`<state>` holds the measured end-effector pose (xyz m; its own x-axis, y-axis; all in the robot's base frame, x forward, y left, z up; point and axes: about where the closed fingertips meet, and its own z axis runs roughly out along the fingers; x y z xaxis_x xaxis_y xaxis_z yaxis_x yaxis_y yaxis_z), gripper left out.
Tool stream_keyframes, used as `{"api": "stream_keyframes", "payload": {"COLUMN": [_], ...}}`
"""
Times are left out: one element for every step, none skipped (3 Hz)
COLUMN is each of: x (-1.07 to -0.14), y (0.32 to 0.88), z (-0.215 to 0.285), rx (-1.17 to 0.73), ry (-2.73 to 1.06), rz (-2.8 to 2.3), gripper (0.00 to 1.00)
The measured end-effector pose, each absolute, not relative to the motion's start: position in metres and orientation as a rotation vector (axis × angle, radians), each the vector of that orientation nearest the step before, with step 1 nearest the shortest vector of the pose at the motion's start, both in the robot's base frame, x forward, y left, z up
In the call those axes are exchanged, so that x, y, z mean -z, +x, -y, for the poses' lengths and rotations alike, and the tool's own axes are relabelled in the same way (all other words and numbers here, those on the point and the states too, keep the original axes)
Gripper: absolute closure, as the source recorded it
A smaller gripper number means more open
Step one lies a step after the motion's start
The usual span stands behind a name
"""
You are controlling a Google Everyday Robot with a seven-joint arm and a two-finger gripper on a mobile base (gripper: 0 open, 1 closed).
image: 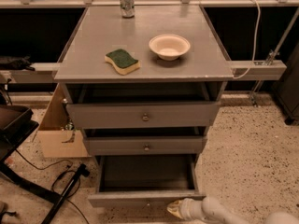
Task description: Close bottom drawer
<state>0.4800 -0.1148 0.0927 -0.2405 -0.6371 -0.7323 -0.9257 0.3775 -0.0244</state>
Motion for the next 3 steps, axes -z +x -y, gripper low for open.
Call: {"api": "stream_keyframes", "payload": {"x": [-0.092,-0.091,-0.091], "y": [0.482,0.506,0.510], "z": [0.114,0.112,0.113], "rx": [-0.557,-0.540,-0.536], "ry": [-1.346,-1.365,-1.365], "rz": [-1.966,-1.919,-1.915], "gripper": [1.00,1.00,1.00]}}
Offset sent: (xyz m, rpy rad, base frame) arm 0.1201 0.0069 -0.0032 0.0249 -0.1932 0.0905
